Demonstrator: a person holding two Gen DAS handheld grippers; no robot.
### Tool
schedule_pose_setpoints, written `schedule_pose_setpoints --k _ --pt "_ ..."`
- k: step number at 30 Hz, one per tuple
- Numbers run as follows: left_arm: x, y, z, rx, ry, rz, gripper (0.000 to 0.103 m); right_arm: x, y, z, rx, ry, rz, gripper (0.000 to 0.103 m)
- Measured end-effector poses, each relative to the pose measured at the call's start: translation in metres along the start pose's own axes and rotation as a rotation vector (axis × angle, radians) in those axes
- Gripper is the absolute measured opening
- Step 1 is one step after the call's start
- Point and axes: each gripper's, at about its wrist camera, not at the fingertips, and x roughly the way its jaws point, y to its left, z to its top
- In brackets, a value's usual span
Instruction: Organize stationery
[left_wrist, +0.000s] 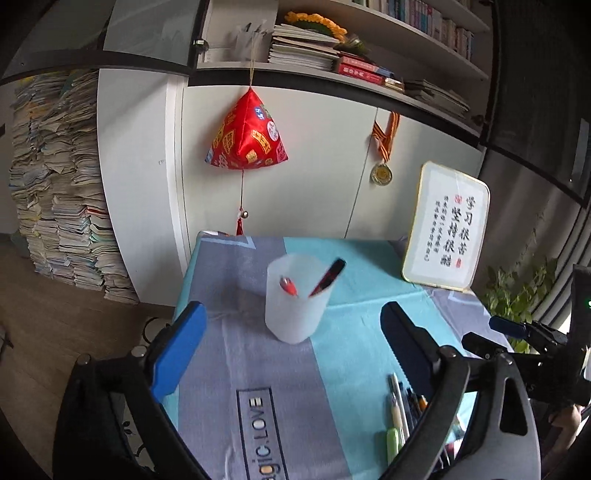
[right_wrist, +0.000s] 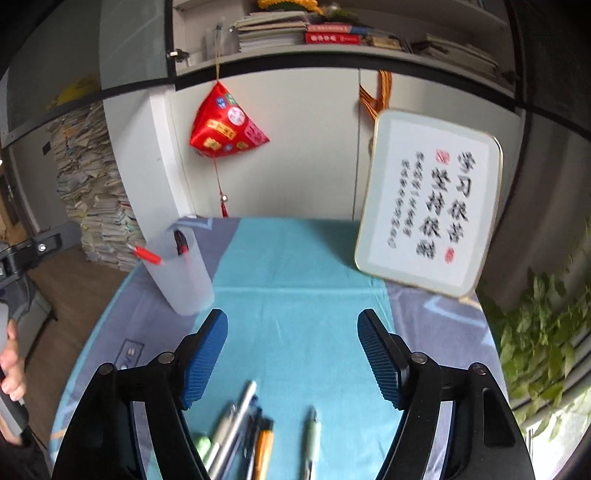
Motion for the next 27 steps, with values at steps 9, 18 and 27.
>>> schedule_pose_setpoints --k 9,18,27 --pt "0.001 -0.048 -0.081 0.136 0.128 0.029 0.097 0.002 -0.021 -0.08 0.046 0.148 -0.036 0.071" --pt "-0.012 -0.079 -0.126 0.178 0.194 0.001 0.097 0.007 -0.023 -0.12 0.046 0.199 -0.063 0.046" --pt "-0.003 -0.096 -0.146 0.173 0.236 -0.035 0.097 -0.007 -0.019 -0.131 0.001 0.162 -0.058 0.016"
